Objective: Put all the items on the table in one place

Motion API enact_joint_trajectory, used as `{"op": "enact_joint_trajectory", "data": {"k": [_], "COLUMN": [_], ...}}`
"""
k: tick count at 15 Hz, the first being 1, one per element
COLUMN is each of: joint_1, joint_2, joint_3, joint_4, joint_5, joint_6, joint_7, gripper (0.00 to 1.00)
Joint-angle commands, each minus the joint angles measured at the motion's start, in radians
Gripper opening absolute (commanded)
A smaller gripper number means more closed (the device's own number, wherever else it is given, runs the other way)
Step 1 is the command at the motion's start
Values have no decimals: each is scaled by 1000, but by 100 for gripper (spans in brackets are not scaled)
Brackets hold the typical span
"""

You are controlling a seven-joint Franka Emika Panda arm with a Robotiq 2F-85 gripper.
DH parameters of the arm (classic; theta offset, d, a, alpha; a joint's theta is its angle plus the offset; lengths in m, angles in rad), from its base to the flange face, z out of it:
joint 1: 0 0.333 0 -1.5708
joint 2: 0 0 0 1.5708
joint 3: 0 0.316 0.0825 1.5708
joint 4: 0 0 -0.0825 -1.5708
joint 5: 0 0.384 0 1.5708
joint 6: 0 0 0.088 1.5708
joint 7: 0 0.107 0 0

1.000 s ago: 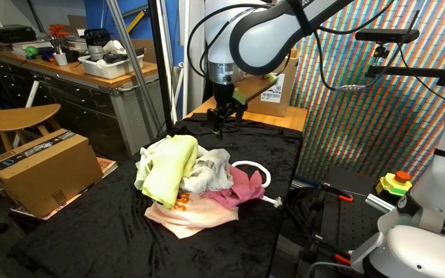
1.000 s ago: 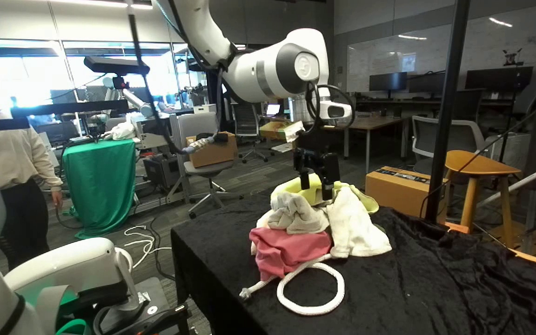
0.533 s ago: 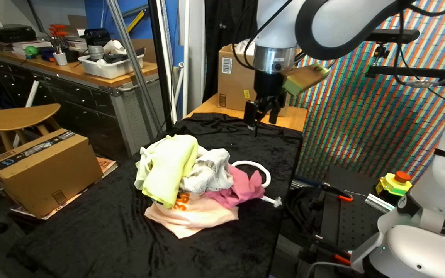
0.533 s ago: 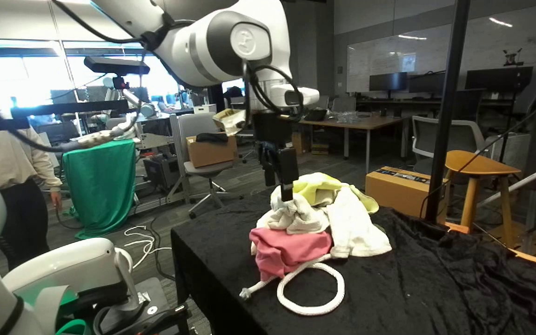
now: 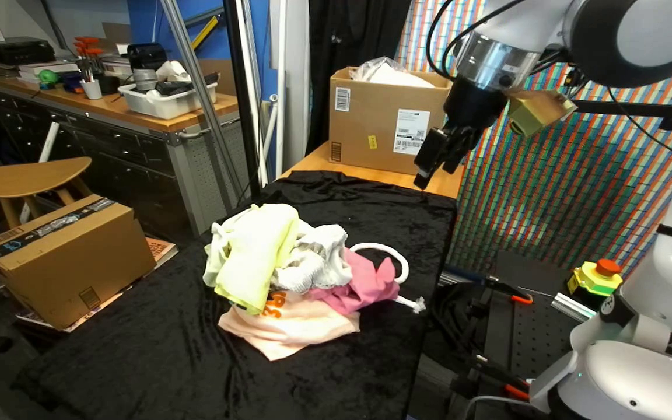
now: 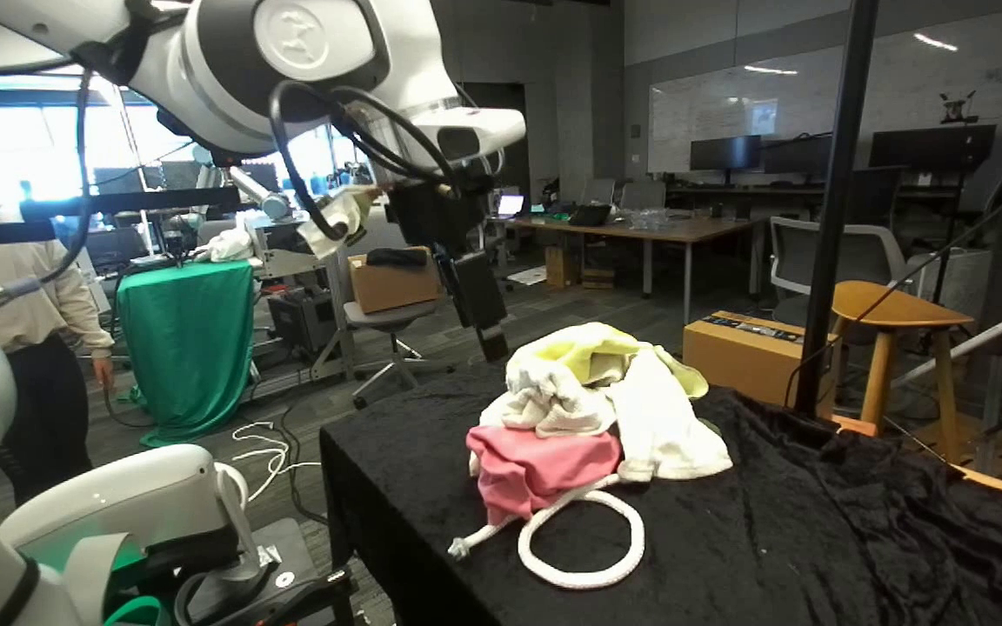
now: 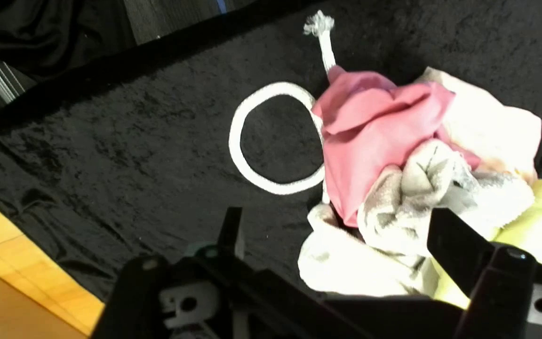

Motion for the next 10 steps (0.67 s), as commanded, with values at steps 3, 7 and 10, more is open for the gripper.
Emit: {"op": "enact_joint_trajectory", "data": {"k": [3,7,10], "joint_1": [-78,-78,-77], "joint_2": [-149,-119,-106], "joint_3": [32,42,46], "joint_4": [14,11,11], "joint_5": [24,27,26], "joint_6": [27,-3,-3], "joint_7": [4,-22,-21], "gripper": [100,100,100]}}
